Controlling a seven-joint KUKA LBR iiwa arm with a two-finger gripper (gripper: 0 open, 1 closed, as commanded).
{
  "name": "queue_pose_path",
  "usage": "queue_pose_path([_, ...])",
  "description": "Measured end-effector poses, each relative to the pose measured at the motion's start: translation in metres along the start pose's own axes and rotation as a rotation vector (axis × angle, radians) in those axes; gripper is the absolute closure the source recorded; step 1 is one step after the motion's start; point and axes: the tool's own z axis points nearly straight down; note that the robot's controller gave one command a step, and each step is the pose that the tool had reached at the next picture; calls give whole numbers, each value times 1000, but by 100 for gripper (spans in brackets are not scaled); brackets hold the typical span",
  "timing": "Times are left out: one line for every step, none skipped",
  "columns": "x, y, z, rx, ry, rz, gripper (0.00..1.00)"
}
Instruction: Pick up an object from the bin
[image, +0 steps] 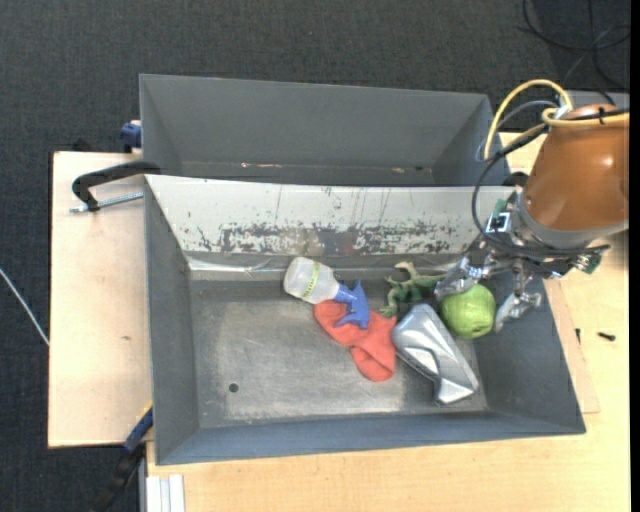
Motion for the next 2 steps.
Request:
queue_pose_path([-4,-17,0,27,-6,47,100])
queue_pose_path([0,-3,-2,-3,1,37,100])
